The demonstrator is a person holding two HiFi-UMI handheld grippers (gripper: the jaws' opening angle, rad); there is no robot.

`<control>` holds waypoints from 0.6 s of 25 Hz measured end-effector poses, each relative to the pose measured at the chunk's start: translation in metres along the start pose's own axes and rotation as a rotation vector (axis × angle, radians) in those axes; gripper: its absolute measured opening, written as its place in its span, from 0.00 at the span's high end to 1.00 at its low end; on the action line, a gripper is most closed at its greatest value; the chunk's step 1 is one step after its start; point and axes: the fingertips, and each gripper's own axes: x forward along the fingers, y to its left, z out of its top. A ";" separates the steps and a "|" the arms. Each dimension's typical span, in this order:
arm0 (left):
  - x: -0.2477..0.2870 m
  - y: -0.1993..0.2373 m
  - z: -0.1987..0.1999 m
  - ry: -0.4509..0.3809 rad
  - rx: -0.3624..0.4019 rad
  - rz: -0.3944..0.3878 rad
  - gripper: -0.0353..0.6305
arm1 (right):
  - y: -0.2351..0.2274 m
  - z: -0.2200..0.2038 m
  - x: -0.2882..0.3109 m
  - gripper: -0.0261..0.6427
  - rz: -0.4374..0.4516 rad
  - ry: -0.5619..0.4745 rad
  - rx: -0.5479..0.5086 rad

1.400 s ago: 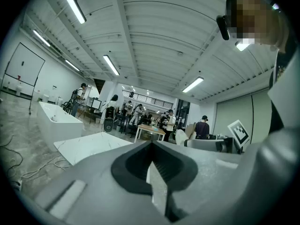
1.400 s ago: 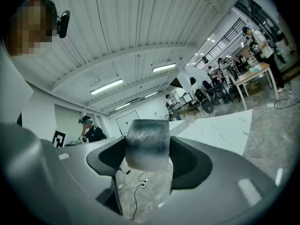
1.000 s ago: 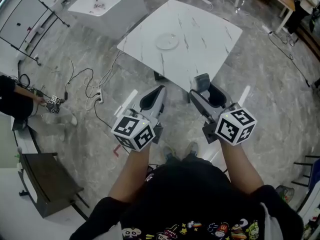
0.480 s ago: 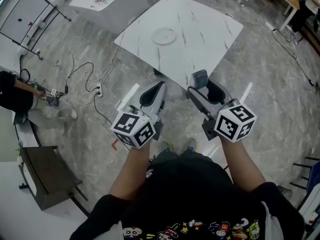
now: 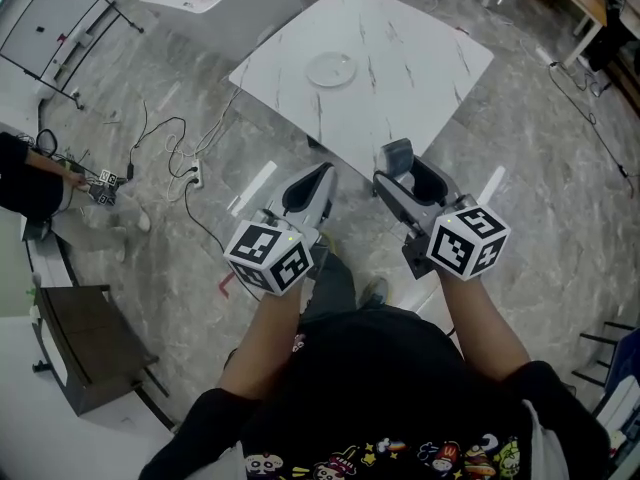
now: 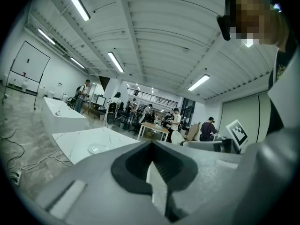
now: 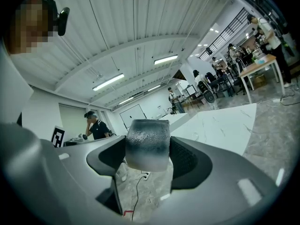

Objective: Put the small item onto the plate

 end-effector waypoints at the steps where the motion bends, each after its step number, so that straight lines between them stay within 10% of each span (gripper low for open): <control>1: 0.002 0.006 0.002 -0.002 0.000 -0.003 0.95 | -0.001 0.001 0.005 0.48 -0.003 0.002 -0.003; 15: 0.069 0.119 0.032 0.033 -0.019 -0.076 0.95 | -0.034 0.030 0.112 0.48 -0.106 0.027 0.004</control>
